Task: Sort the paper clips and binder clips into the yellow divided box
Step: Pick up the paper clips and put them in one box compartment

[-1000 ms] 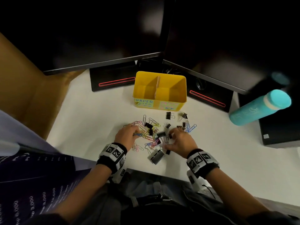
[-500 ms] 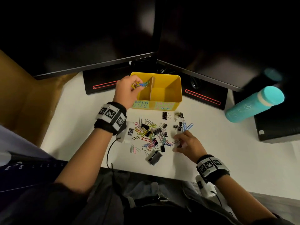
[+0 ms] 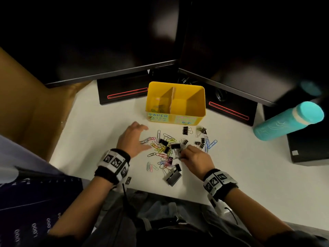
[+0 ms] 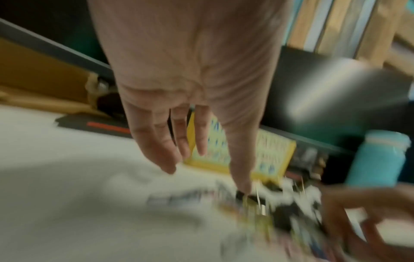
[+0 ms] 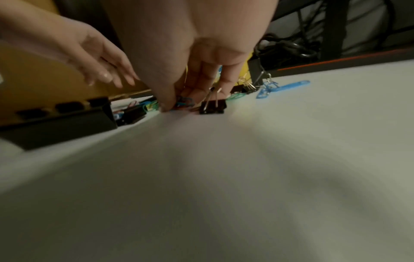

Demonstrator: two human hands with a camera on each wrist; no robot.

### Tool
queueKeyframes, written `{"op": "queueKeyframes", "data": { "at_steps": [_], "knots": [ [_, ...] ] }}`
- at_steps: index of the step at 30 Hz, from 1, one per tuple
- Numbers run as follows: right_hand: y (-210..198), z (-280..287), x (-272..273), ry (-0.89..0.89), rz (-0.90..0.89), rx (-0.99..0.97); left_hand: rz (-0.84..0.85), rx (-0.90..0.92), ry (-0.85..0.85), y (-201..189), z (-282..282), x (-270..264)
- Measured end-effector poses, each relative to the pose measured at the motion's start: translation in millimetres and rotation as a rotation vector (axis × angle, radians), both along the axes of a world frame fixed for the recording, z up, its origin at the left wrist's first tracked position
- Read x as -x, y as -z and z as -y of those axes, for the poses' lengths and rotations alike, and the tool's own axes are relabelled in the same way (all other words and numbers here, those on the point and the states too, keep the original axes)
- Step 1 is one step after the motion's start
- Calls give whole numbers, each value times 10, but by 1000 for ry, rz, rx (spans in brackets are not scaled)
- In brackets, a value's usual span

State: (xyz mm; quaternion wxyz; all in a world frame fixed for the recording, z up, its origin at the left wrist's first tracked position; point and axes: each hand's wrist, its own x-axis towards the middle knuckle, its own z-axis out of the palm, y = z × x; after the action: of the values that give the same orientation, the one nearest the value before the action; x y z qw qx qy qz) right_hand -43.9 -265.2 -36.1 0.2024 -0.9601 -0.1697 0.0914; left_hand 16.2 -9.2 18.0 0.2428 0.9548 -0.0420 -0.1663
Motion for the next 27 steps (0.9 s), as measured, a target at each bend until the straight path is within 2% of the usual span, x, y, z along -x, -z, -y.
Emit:
{"op": "queueKeyframes", "data": {
  "at_steps": [2, 4, 6, 8, 11, 14, 16, 18, 20, 22, 24, 25, 27],
  "knots": [
    [47, 22, -23, -63, 40, 69, -121, -29, 75, 162, 4, 122],
    [24, 85, -63, -83, 15, 95, -159, -63, 151, 239, 71, 201],
    [-89, 157, -136, -21, -36, 30, -142, -164, 227, 280, 140, 273],
    [-284, 164, -246, 48, -46, -112, -107, -191, 259, 337, 146, 327],
    [-606, -28, -555, 133, 22, -349, -43, -76, 252, 419, 67, 363],
    [-808, -333, -997, 165, 40, -468, 32, 102, 178, 504, -18, 389],
    [-847, -516, -1276, 176, 91, -469, 100, 172, 126, 554, -58, 398],
    [-849, -640, -1494, 201, 69, -409, 180, 158, 130, 559, -62, 388],
    [-854, -681, -1606, 219, 39, -272, 266, 74, 228, 531, -33, 367],
    [-871, -646, -1563, 231, 177, -204, 303, -22, 343, 509, -4, 334],
    [-855, -606, -1368, 107, 355, -260, 289, -74, 393, 535, -8, 276],
    [-806, -594, -1220, -17, 356, -258, 276, -90, 393, 563, -19, 247],
    [-620, -557, -895, -260, 203, -150, 248, -60, 331, 561, -38, 191]
  ]
}}
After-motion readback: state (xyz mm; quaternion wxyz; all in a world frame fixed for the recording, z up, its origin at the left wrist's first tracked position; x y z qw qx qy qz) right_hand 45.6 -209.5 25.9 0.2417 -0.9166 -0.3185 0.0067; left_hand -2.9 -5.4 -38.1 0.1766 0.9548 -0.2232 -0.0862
